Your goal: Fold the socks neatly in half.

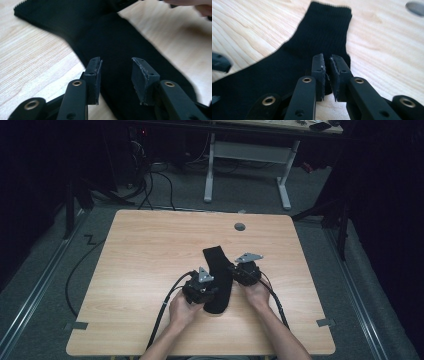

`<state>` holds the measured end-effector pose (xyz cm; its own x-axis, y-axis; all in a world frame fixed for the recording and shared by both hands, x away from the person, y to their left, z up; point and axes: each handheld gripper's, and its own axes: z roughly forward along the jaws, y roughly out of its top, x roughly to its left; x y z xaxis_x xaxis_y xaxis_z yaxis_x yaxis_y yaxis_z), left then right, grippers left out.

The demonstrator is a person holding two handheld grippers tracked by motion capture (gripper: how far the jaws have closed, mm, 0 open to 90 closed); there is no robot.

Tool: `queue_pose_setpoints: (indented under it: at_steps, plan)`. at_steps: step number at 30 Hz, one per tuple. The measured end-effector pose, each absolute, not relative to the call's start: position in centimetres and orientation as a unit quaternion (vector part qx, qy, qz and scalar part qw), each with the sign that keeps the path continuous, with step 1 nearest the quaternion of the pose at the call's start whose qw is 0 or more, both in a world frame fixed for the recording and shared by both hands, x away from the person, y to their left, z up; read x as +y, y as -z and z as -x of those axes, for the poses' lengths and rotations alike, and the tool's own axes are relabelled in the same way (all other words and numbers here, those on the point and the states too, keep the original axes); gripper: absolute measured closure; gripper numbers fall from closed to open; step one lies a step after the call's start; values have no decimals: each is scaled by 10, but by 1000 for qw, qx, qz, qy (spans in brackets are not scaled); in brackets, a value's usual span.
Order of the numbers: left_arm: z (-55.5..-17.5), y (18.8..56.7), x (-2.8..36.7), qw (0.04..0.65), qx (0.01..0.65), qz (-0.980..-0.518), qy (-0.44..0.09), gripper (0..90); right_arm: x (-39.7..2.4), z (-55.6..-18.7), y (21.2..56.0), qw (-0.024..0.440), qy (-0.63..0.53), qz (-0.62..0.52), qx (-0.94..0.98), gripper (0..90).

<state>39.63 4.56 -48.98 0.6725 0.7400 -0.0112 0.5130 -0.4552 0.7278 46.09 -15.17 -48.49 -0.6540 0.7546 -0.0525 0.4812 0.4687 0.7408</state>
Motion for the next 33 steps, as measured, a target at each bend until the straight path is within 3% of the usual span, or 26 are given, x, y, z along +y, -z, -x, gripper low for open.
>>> queue_pose_setpoints:
  at_steps: [7, 15, 33]
  plan:
    - [-390, 497, 51, 357, 374, -843, -150, 576, -154, -467, 496, 188, -346, -382, 836, 696]
    - [-384, 494, 52, 357, 368, -845, -151, 546, -153, -461, 496, 190, -345, -380, 837, 631]
    - [-440, 473, 76, 385, 458, -784, -168, 421, -137, -437, 497, 177, -356, -346, 850, 629]
